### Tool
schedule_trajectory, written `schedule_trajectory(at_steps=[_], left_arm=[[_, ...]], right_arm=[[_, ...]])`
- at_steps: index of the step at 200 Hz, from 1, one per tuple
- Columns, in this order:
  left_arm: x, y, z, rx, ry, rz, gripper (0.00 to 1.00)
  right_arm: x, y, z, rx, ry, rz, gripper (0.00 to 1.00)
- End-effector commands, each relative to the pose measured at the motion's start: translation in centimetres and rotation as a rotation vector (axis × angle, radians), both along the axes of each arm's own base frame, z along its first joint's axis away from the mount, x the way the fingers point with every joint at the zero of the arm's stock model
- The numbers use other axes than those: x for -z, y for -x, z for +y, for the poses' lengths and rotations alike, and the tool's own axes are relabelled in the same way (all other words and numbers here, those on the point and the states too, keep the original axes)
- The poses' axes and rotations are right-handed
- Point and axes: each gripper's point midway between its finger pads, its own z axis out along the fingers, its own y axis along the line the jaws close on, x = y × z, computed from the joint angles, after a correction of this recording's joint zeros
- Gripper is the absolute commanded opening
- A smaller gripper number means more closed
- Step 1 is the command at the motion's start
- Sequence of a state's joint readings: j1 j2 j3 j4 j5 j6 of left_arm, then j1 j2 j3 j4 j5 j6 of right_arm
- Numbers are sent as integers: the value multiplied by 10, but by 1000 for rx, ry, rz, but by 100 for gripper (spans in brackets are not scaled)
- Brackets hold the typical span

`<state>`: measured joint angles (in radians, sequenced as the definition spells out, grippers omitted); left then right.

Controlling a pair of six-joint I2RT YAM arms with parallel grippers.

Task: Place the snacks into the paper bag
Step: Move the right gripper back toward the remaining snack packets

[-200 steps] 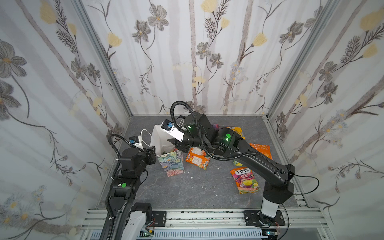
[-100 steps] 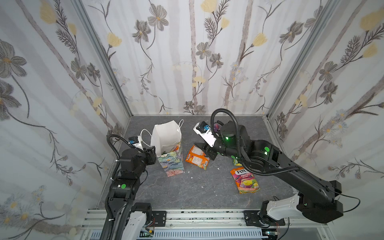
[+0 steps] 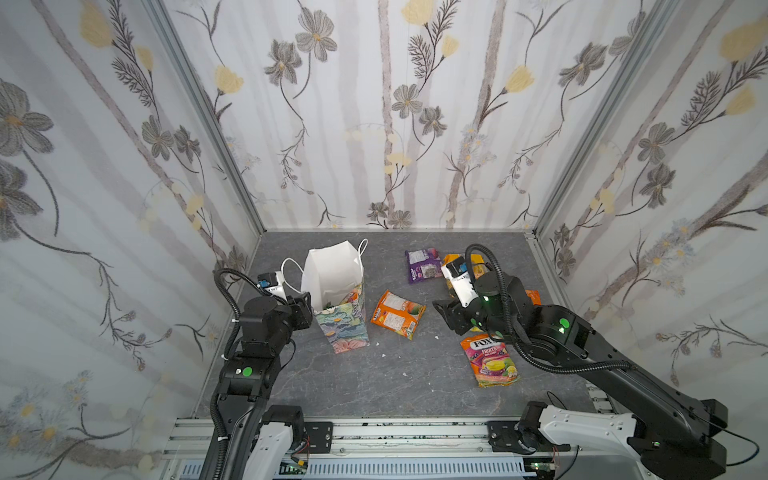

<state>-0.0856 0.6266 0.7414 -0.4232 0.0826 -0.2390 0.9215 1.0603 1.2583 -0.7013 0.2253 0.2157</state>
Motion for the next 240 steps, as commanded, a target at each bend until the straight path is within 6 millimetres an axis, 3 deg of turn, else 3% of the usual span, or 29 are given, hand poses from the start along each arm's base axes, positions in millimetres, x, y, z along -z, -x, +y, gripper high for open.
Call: schedule_trajectory(at_steps=[1,37,58,87,142,183,188,240], left_arm=[[-5,0,-1,6,4,-21,51],[-8,3,-4,20,12,-34,51],[-10,4,-5,28,13,-44,51],[-14,6,-5,32,18,-60,51],[-14,6,-7,42,20,-60,52],[-14,6,-7,39,20,-60,52],[-14,7,-6,37,18,-60,52],[-13,5,-4,26,14,-58,52]], right_arm=[[8,-8,-25,165,-66,47,59],[41,-16,-60,369,26,90,62],[71,-19,-73,458,106,159,66],[122,-15,-79,507,173,279,70],[193,-9,-94,566,158,396,71],[226,-17,-85,525,163,461,71],[240,-11,-90,523,191,489,70],[264,-11,-97,539,182,531,71]])
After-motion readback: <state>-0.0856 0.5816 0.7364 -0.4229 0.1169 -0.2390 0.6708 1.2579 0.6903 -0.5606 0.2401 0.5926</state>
